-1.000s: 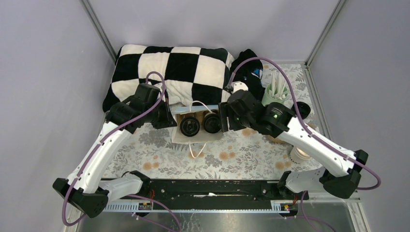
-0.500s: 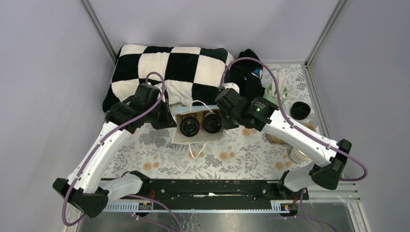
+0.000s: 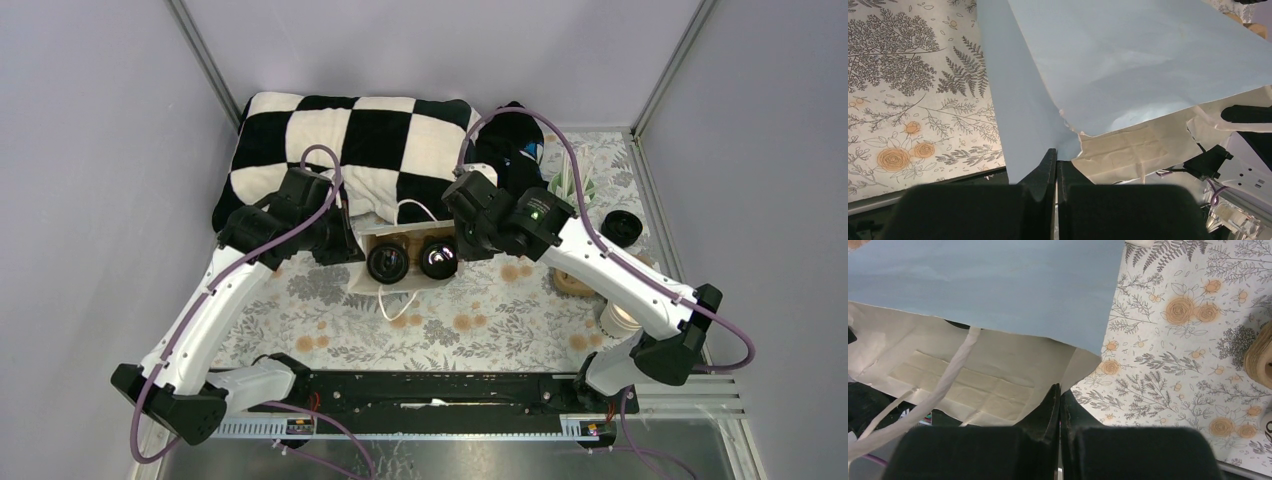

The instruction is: Pack the takeout coffee

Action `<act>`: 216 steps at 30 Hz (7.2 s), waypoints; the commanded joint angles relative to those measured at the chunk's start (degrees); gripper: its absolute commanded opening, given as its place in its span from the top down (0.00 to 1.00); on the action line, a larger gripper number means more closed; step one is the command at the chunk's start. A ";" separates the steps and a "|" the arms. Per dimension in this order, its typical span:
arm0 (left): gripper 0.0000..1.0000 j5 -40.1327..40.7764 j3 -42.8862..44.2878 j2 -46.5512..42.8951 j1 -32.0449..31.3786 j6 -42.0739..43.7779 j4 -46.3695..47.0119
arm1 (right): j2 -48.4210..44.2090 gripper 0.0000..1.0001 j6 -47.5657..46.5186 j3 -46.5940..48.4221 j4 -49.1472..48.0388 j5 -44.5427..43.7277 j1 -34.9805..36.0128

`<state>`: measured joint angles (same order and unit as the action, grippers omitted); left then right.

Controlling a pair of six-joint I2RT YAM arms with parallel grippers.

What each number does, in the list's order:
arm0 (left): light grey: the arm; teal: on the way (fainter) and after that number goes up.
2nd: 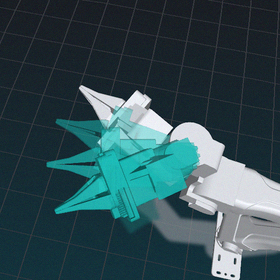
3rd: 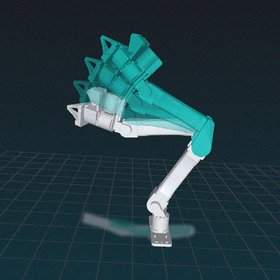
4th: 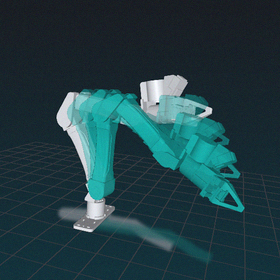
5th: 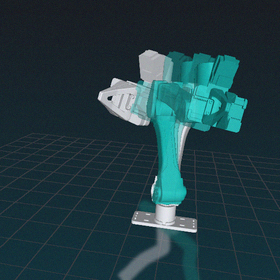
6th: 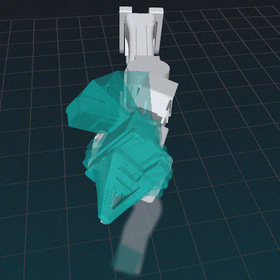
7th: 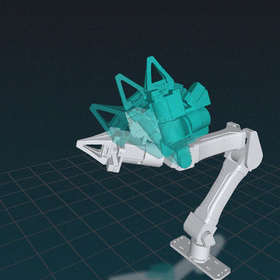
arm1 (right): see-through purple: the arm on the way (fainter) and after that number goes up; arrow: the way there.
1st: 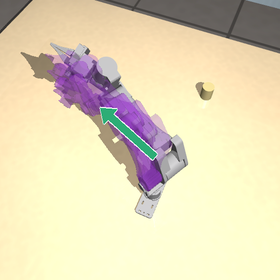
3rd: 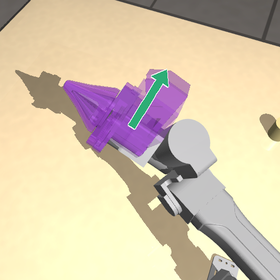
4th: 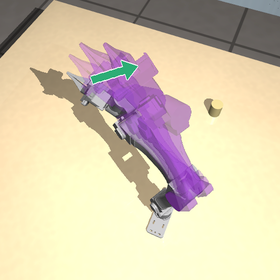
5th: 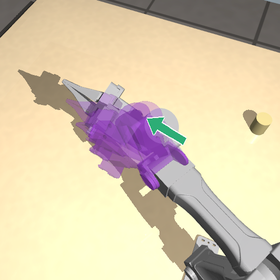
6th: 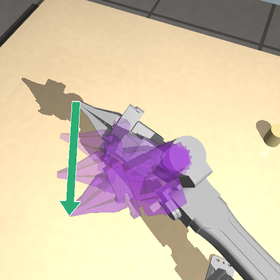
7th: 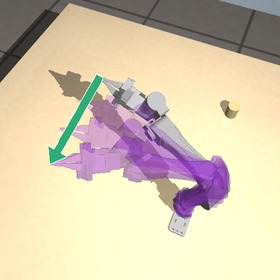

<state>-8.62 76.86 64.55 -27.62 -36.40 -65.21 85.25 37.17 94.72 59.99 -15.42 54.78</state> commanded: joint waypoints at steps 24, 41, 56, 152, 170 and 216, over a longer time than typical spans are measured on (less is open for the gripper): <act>1.00 -0.75 11.17 4.89 0.47 -1.04 -6.67 | 7.21 1.00 1.81 13.81 12.12 6.35 -2.40; 1.00 -1.65 13.94 7.31 0.55 -1.06 -9.43 | 10.14 1.00 0.22 17.24 15.26 12.94 -5.56; 1.00 -2.10 16.95 9.30 0.80 -1.83 -10.49 | 12.56 0.99 -1.22 21.61 17.91 14.62 -6.61; 0.02 12.28 26.46 -4.85 2.12 10.52 -2.54 | 14.71 0.55 -27.17 8.38 -7.22 4.41 -44.67; 0.03 11.47 27.64 -4.51 2.08 10.30 -2.32 | 13.90 1.00 -25.47 24.62 2.77 -3.15 -42.13; 0.04 11.43 26.15 -3.52 2.13 9.20 0.90 | 11.76 1.00 -15.02 39.38 -15.52 37.22 -20.95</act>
<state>1.80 102.69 61.43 -25.80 -27.07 -66.30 97.65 26.57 134.63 45.58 25.50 33.08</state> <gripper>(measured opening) 0.957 0.011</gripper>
